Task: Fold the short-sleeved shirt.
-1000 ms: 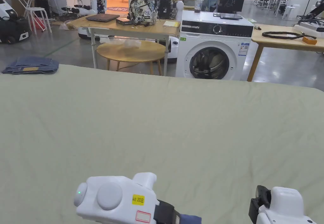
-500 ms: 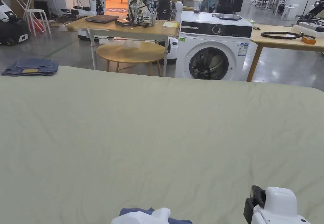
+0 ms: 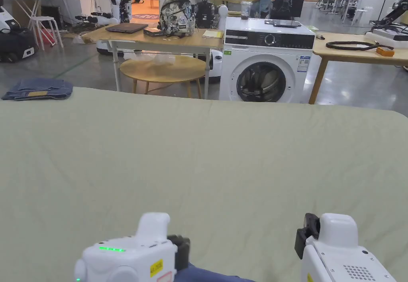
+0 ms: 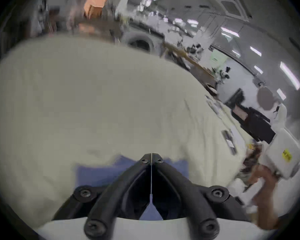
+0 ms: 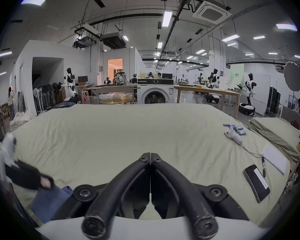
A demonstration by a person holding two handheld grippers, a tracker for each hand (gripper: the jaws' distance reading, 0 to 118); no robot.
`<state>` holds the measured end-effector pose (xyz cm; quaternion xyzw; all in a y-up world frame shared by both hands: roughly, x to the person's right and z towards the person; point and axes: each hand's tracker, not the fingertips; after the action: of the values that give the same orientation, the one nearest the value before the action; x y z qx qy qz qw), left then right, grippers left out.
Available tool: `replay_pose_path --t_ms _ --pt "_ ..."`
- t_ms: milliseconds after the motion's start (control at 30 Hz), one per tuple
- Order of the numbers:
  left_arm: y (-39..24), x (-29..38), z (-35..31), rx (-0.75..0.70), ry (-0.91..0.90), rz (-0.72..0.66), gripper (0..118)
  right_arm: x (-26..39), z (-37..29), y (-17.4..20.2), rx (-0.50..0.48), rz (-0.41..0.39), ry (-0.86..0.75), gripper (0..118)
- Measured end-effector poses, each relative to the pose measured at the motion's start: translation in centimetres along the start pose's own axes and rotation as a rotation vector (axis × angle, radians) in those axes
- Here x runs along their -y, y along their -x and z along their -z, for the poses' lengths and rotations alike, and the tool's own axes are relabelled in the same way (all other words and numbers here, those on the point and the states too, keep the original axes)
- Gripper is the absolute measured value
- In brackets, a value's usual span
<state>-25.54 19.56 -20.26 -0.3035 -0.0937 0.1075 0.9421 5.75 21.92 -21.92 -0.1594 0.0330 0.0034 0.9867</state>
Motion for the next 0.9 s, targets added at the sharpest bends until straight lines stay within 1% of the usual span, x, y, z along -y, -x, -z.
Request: replay_pose_path --t_ms 100,233,333,433,600,700,767,800,900 --pt "1.2 -0.6 -2.8 -0.137 -0.218 0.082 0 -0.8 0.3 0.5 -0.003 0.012 -0.023 0" --pt "2.3 -0.7 -5.1 -0.283 -0.458 0.127 0 -1.5 0.0 1.4 -0.010 0.007 -0.070 0" --pt "2.8 -0.6 -6.2 -0.372 -0.570 0.164 0 -1.7 -0.5 2.1 -0.016 0.002 -0.117 0" --pt "3.1 -0.7 -6.4 -0.398 -0.559 0.175 0 -1.9 -0.9 2.6 -0.016 -0.001 -0.146 0" --pt "4.3 -1.3 -6.4 -0.383 -0.524 0.130 0 -1.8 -2.0 2.8 -0.009 -0.009 -0.169 0" --pt "5.0 -1.2 -6.4 -0.378 -0.490 0.111 0 -0.7 -3.2 3.0 -0.038 -0.015 -0.062 0" --pt "5.3 -1.0 -6.3 -0.383 -0.477 0.120 0 0.7 -4.0 3.5 -0.085 -0.024 0.015 0" --pt "5.4 -0.8 -6.3 -0.386 -0.474 0.121 0 1.6 -4.3 4.0 -0.104 -0.047 0.057 0" --pt "5.8 -0.4 -6.3 -0.379 -0.457 0.109 0 4.6 -4.6 5.9 -0.203 -0.079 0.174 0"
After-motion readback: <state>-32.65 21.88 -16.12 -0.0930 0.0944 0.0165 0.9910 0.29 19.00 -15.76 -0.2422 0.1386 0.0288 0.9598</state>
